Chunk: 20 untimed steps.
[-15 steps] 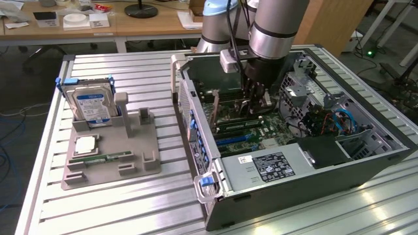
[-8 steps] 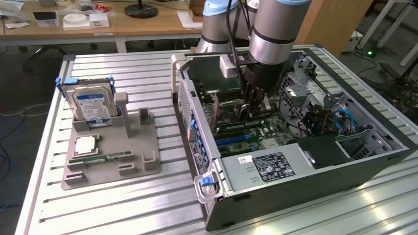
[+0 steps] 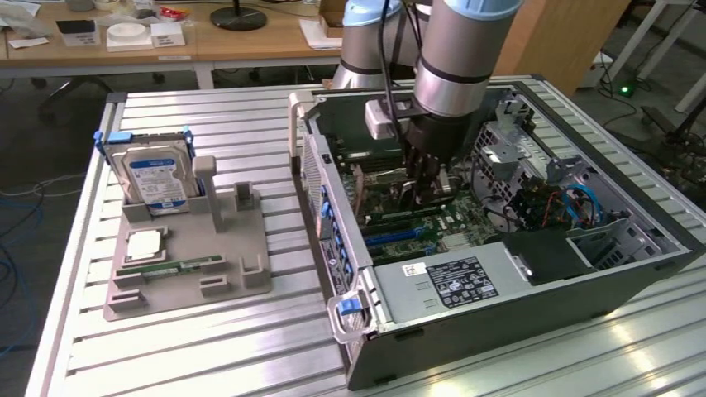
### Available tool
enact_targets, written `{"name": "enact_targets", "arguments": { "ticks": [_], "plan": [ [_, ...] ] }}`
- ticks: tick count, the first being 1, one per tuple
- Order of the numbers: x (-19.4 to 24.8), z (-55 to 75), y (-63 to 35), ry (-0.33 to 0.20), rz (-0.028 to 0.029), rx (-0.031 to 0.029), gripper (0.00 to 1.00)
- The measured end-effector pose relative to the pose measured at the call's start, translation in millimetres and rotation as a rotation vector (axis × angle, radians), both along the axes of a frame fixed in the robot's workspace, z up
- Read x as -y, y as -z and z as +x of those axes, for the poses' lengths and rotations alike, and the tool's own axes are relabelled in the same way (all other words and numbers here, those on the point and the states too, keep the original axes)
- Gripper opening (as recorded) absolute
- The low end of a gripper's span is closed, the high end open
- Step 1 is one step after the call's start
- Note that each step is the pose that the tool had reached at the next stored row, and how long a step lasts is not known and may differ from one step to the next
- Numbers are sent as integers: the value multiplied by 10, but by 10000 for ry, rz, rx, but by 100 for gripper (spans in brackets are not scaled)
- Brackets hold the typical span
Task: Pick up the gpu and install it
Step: 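Insert the gpu into the slot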
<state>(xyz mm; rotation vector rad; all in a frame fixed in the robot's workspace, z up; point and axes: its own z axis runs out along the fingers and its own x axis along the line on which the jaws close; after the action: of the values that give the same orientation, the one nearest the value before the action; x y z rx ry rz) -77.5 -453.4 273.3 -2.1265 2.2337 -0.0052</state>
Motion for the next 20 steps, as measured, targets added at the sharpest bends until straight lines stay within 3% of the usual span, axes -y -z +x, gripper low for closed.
{"name": "enact_targets", "arguments": {
  "ticks": [5, 20],
  "plan": [
    [65, 0, 32, 0, 3, 2, 29],
    [81, -73, 234, 0, 1, -8, 29]
  ]
}}
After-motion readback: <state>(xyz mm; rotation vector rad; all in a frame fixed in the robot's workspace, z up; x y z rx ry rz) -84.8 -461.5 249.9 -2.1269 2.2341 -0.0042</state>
